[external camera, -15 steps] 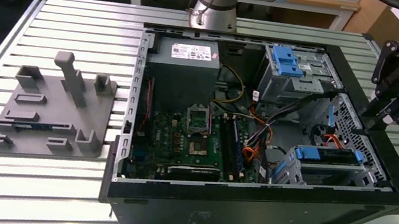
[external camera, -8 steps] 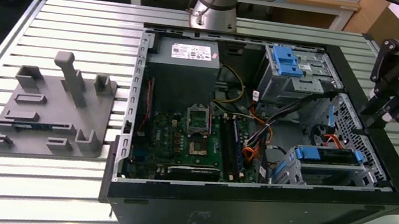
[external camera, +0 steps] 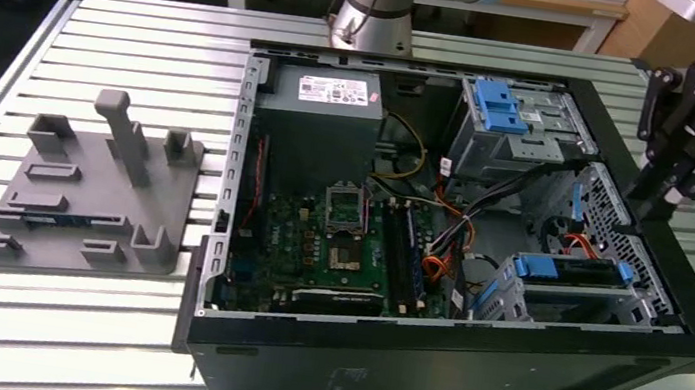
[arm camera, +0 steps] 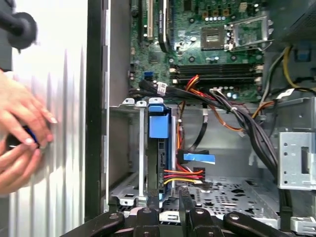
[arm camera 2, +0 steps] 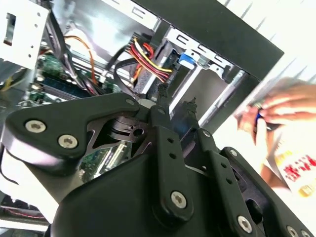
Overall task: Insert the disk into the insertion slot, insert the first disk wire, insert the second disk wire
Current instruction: 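Insert the second disk wire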
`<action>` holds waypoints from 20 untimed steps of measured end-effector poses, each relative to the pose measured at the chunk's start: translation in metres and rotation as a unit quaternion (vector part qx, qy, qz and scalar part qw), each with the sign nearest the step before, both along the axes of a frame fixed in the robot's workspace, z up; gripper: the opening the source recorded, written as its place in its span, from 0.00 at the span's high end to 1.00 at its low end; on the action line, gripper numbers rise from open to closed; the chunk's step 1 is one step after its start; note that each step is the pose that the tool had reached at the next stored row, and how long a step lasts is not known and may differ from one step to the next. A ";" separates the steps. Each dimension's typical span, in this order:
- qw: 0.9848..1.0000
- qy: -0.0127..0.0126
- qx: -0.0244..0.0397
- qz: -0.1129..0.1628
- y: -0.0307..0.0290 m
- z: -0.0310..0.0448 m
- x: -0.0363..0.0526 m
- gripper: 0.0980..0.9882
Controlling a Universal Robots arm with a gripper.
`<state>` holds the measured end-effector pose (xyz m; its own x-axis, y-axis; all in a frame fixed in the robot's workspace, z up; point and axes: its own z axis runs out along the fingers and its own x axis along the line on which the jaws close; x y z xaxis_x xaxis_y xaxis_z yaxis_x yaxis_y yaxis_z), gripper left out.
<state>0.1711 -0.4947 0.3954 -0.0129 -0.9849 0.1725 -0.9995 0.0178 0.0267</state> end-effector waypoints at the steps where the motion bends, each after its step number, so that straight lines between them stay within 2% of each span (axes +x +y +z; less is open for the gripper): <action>1: 1.000 0.000 -0.009 0.000 0.0031 -0.0002 0.0000 0.77; 4: 0.999 0.000 -0.036 0.000 0.0130 -0.0010 0.0000 0.77; 5: 0.999 0.000 -0.043 0.000 0.0175 -0.0017 0.0000 0.77; 6: 0.999 0.000 -0.045 0.000 0.0220 -0.0027 0.0000 0.77; 16: 0.999 -0.001 -0.046 0.000 0.0670 -0.0173 -0.0011 0.77; 18: 0.998 -0.001 -0.057 0.000 0.0726 -0.0187 -0.0025 0.77; 20: 0.997 -0.001 -0.074 0.000 0.0755 -0.0194 -0.0060 0.77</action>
